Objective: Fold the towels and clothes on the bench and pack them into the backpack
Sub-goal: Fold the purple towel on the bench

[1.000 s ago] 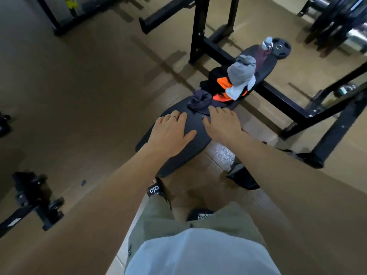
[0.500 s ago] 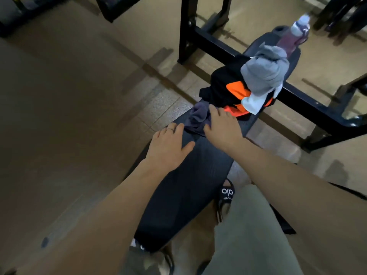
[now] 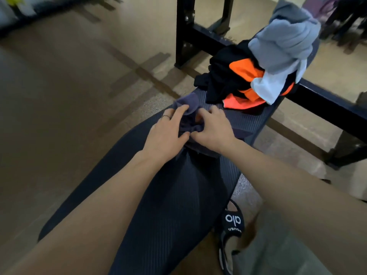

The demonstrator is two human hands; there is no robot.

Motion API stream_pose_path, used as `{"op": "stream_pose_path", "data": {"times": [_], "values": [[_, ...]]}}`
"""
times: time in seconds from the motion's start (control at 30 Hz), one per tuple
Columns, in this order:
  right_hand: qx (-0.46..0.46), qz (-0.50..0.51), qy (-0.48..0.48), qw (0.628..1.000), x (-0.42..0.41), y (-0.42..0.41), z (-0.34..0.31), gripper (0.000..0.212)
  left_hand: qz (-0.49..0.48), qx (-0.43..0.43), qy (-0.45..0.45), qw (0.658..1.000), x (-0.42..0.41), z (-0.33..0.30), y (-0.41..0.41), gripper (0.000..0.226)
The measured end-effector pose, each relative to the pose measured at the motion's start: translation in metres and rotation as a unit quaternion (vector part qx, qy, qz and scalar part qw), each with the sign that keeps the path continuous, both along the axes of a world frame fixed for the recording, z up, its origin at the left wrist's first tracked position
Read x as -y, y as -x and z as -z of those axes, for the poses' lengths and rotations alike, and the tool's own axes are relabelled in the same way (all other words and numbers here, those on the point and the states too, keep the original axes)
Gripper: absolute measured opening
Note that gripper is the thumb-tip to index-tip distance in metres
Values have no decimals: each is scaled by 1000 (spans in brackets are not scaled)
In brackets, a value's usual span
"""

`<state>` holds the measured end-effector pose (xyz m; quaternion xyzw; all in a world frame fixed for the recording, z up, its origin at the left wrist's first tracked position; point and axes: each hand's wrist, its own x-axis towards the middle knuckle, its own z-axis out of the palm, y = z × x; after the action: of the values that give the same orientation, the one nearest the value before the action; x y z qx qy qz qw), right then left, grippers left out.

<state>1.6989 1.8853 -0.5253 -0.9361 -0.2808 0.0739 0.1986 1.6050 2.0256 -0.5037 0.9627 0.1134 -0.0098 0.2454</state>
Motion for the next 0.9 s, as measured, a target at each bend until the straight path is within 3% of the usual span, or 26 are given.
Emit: {"op": "stream_pose_path", "data": {"times": [0.1,0.17,0.3,0.4,0.47,0.53,0.67,0.77,0.9], "values": [[-63,-21,-32,997,17,37,-10,28,-29,18,-21,999,15,-15,32,24],[-84,-31,-51,995,30,63,-12,27,-49,28,-26,998,25,-24,61,9],[-115,12,-97,989,51,101,-20,37,-113,77,31,990,37,-42,103,16],[-133,9,-80,988,61,123,-32,81,-148,136,95,975,46,-63,123,20],[-117,-14,-52,992,64,133,-43,92,-157,187,116,963,53,-82,133,25],[-95,-32,-19,995,66,141,-55,79,-157,229,118,953,58,-102,141,31],[-93,-31,-26,995,64,156,-77,14,-156,286,116,938,59,-130,155,42],[-123,-13,-99,987,61,160,-87,24,-168,303,97,933,51,-140,164,39],[-85,-23,-93,992,63,163,-102,32,-223,301,135,917,35,-149,179,42]]}}
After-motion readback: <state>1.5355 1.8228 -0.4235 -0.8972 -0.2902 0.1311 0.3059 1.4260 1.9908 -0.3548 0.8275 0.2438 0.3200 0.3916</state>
